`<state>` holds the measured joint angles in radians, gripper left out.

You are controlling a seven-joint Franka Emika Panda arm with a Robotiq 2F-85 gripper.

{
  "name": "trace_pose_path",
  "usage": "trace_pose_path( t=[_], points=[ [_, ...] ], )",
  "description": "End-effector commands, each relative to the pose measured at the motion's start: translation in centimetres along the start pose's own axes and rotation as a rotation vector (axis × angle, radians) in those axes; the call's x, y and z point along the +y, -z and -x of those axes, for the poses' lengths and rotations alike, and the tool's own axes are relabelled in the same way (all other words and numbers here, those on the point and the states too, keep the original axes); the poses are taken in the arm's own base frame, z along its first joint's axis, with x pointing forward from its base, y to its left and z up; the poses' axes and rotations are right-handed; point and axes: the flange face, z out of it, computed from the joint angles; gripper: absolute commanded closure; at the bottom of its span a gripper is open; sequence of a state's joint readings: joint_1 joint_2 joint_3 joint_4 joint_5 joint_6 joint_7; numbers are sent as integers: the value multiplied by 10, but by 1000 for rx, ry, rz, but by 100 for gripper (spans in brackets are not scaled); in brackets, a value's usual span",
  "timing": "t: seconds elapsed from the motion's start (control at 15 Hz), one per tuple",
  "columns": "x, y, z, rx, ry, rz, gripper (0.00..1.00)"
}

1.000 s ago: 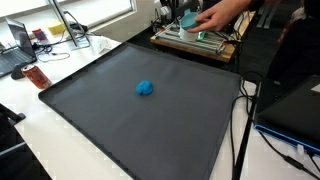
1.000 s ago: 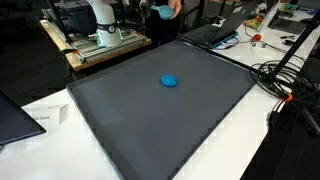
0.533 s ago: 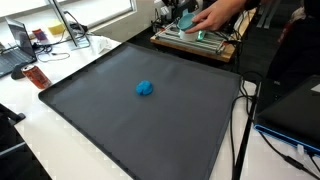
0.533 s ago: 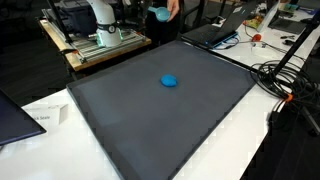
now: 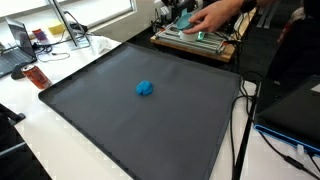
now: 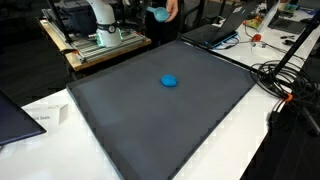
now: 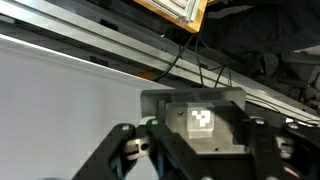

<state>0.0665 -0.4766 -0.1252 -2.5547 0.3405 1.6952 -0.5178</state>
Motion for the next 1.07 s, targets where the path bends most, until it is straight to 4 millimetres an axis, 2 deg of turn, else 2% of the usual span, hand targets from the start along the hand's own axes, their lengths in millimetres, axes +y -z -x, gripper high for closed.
trace_pose_path(
  t=[0.0,0.33,0.53,0.73,1.0],
  points=[
    [-1,6,0,9,13,-41,65],
    [5,17,-3,76,-64,-40,65],
    [7,26,-12,126,-135,19,65],
    [2,23,-21,158,-204,92,65],
    [-12,8,-25,201,-275,212,65]
  ],
)
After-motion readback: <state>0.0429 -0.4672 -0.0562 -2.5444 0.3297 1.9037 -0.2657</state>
